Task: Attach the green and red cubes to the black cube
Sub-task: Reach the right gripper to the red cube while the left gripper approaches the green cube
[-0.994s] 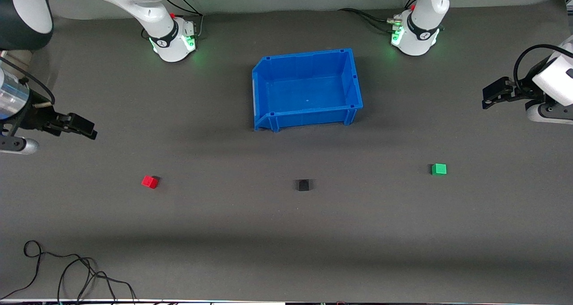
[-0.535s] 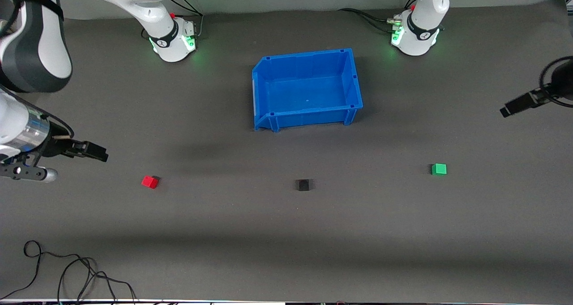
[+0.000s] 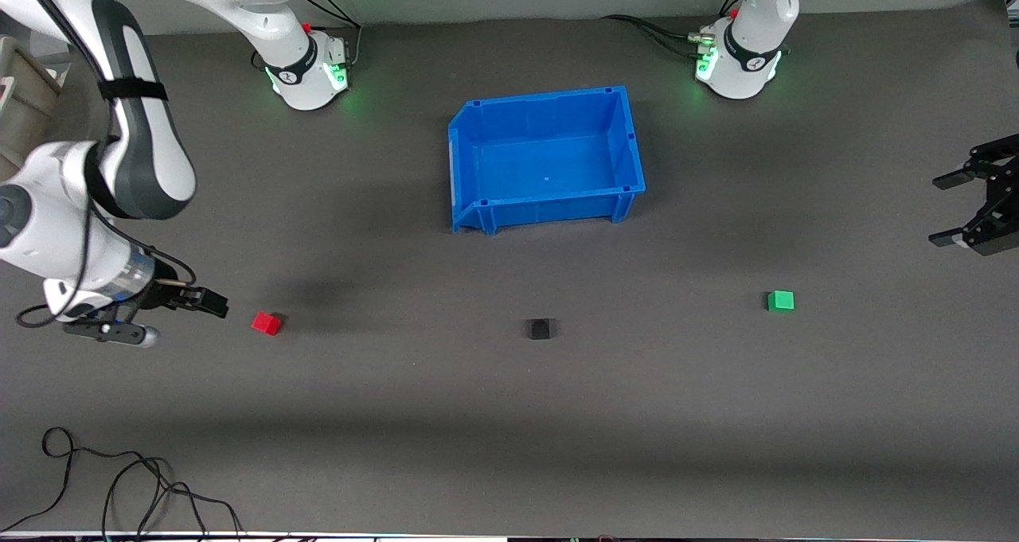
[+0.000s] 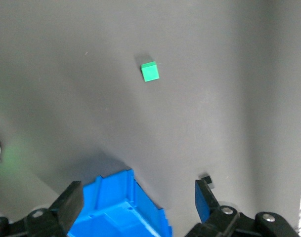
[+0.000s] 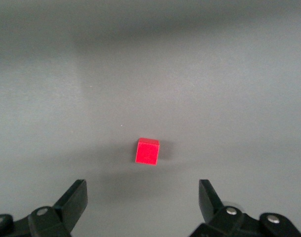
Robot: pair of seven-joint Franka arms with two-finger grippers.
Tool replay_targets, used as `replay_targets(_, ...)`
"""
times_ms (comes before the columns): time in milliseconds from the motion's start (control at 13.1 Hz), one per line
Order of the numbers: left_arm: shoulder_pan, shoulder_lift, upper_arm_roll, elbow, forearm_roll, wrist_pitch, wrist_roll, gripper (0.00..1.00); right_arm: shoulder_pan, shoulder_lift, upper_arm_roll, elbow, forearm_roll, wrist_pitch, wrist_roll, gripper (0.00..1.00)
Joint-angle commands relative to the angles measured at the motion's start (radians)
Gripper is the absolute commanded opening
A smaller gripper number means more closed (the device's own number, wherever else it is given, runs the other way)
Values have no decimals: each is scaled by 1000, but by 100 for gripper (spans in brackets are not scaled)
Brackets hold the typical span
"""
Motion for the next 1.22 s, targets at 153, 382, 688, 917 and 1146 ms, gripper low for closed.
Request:
replay_targets(153,10,-51,-9,-246,-93,160,-79,100,-2,117,-22,-24,117,146,5,100)
replay_targets(382,10,-51,-10,-384,-124,306,-61,100,-2,185,-22,-51,119,274,5,100)
replay_targets(688,-1,7,-15,-492,-195,493,-15,100,2,240,-22,-55,158,329,6,100)
replay_targets(917,-2,111,-15,-516,-272,591,77,100,2,262,-22,-53,204,327,9,100)
replay_targets(1146,-1,191,-15,-553,-389,671,252,100,12,280,-22,-53,206,327,50,100)
